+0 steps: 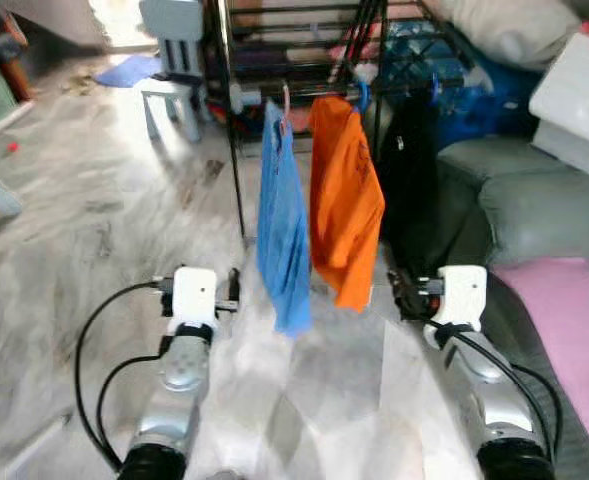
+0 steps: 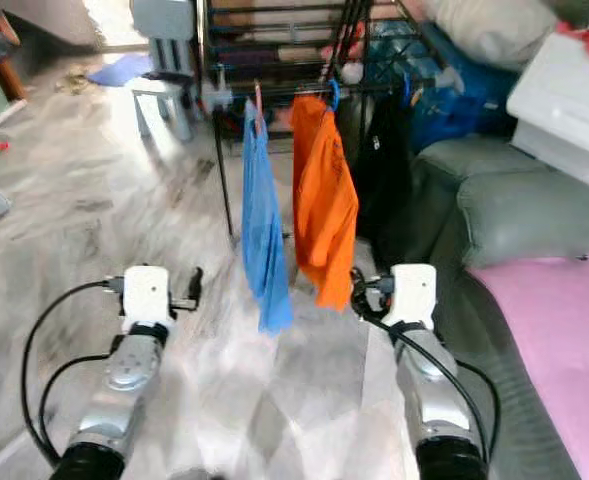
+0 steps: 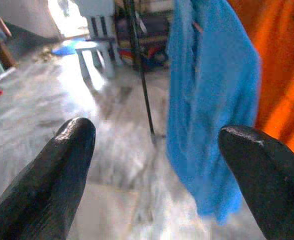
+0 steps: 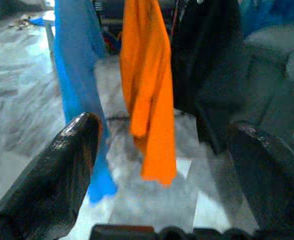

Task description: Hang hanger

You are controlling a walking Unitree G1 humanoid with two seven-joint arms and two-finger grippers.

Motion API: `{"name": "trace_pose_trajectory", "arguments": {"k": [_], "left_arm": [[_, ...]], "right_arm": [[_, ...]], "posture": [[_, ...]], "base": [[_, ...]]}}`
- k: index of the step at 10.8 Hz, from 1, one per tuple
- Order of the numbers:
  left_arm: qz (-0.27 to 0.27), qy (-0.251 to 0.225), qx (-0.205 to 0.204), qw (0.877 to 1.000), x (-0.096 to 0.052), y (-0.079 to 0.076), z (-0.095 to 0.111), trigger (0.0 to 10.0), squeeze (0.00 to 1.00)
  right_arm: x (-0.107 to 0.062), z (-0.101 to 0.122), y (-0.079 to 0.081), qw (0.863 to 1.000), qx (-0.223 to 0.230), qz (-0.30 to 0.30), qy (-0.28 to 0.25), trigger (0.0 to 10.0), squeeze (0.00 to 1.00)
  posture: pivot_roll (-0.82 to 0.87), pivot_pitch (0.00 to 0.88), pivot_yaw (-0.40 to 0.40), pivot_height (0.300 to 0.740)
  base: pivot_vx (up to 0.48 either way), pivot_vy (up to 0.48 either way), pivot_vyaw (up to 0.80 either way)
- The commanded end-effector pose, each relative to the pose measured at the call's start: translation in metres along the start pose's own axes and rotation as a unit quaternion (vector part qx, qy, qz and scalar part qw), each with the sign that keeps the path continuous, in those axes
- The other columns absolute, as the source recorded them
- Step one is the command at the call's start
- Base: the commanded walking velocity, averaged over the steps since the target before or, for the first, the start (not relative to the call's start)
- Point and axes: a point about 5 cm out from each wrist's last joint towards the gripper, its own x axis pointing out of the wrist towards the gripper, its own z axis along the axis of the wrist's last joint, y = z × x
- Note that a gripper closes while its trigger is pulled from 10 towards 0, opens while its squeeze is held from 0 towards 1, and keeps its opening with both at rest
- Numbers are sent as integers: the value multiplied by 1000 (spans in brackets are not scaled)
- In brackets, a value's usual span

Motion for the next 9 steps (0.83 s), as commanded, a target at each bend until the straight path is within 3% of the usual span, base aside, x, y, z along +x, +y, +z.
{"name": "trace_pose_trajectory", "arguments": {"k": [1, 3, 5, 7, 9], "left_arm": [[-2, 5, 4, 1000, 0, -4, -1, 10000, 0], [3, 11, 10, 1000, 0, 2, -7, 10000, 0], [18, 67, 20, 997, -5, 24, -35, 10000, 0], [58, 98, 27, 993, -8, 46, -48, 10000, 0], [58, 94, 53, 993, -4, 54, -48, 10000, 0]], "right_arm": [[-1, -2, -2, 1000, 3, 1, 6, 10000, 0], [0, -8, 8, 999, 16, 36, 22, 10000, 0], [3, -21, 17, 997, 10, 58, 46, 10000, 0], [7, -26, 21, 996, 7, 66, 59, 10000, 0], [12, -28, 22, 996, 2, 66, 64, 10000, 0]], "posture": [[-41, 62, -3, 740], [-35, 58, -8, 740], [-28, 52, -10, 740], [-14, 46, -13, 740], [-9, 37, -9, 740]], "base": [[-390, 0, 0], [0, 0, 0], [0, 0, 0], [0, 0, 800], [0, 0, 800]]}}
